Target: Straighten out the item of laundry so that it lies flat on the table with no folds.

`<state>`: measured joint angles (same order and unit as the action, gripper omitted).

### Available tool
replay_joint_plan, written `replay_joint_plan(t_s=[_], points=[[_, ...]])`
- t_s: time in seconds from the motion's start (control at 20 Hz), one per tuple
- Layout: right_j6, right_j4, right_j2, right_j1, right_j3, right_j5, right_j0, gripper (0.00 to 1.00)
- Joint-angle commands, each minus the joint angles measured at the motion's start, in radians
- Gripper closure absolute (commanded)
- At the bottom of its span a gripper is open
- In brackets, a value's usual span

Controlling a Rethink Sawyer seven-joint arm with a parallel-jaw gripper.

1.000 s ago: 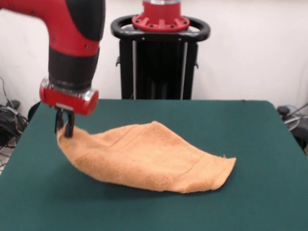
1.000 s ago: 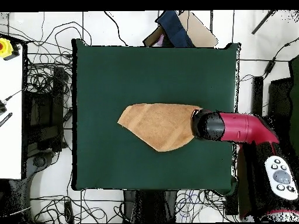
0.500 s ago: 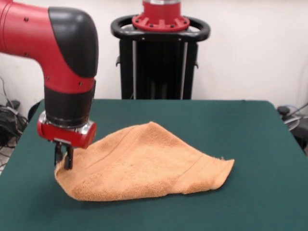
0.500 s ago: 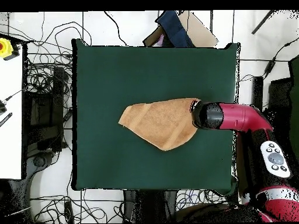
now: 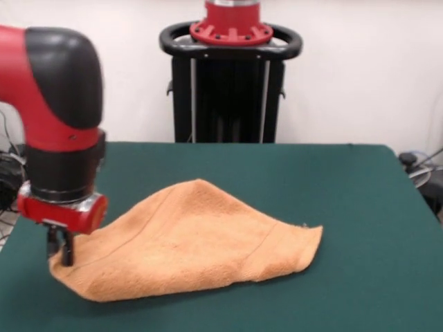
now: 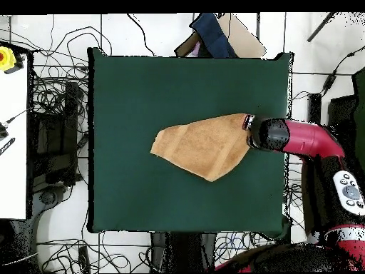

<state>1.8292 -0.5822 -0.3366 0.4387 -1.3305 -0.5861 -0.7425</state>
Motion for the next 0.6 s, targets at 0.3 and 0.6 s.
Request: replay_joint_plan(t_s=[0.3,0.6], points=[[-0.551,-0.029,-0.197,-0.152,0.318,-0.212,-0.102,1.0],[-0.463,0.042,-0.143,-0.103,0.231,-0.196,-0.091,0.0]])
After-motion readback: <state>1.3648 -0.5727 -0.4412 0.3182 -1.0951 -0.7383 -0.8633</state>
